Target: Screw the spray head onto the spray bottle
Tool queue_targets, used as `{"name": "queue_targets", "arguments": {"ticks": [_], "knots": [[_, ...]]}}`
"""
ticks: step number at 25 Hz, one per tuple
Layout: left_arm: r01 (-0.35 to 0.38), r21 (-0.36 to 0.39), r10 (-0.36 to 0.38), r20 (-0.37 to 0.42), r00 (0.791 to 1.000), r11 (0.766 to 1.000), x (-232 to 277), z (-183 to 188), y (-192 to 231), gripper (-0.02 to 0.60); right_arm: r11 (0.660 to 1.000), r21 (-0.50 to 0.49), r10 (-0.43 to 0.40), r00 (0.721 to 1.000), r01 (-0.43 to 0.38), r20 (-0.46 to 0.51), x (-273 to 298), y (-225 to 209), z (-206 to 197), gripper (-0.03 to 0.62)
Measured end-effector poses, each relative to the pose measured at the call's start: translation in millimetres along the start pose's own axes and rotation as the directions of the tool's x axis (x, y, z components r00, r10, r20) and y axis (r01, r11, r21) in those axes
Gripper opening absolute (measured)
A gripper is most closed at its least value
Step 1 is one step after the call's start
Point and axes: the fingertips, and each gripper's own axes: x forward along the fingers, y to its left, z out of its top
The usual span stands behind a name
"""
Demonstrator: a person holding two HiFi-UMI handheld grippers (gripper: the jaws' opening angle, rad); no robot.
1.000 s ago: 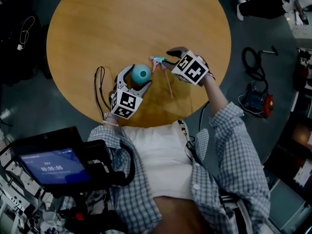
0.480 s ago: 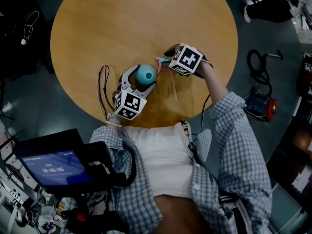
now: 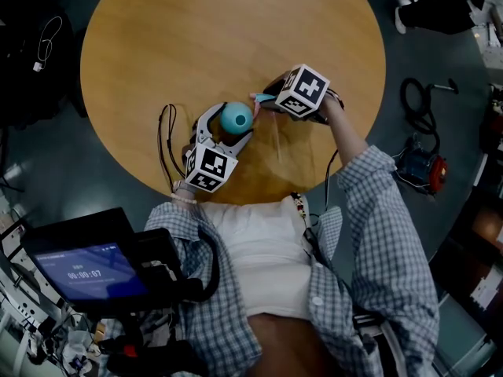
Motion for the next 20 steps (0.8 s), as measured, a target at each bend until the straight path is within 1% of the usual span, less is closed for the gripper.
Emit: {"name": "queue_targets", "arguments": {"ticks": [3, 6, 9, 11, 13, 15, 17, 20], "knots": [[0.001, -0.003, -0.001, -0.001, 1.000, 1.000, 1, -1, 0, 0.376, 1.000, -0.013, -0.019, 0.999, 0.019, 0.026, -2, 1, 1, 0.120], [0.000, -0.002, 0.000, -0.001, 1.000, 1.000, 2, -2, 2, 0.376, 0.999, -0.006, -0.054, 0.997, 0.054, 0.063, -7, -1, 2, 0.112], [0.002, -0.005, -0.002, -0.002, 1.000, 1.000, 4, -3, 2, 0.376, 0.994, -0.018, -0.105, 0.989, 0.108, 0.106, -17, -4, 2, 0.112], [0.003, -0.007, -0.003, -0.001, 1.000, 1.000, 6, -5, 4, 0.376, 0.987, -0.027, -0.152, 0.977, 0.158, 0.152, -27, -6, 6, 0.111], [0.005, -0.014, -0.005, 0.002, 1.000, 1.000, 7, -6, 5, 0.376, 0.976, -0.024, -0.208, 0.957, 0.217, 0.204, -41, -9, 11, 0.111], [0.008, -0.020, -0.008, 0.005, 1.000, 1.000, 8, -7, 7, 0.376, 0.959, -0.020, -0.268, 0.930, 0.282, 0.252, -56, -11, 16, 0.112], [0.009, -0.024, -0.009, 0.004, 1.000, 1.000, 9, -9, 9, 0.376, 0.939, -0.021, -0.323, 0.898, 0.344, 0.298, -71, -11, 24, 0.112], [0.011, -0.026, -0.011, 0.001, 1.000, 1.000, 10, -13, 11, 0.376, 0.901, -0.022, -0.395, 0.841, 0.432, 0.369, -96, -9, 40, 0.112]]}}
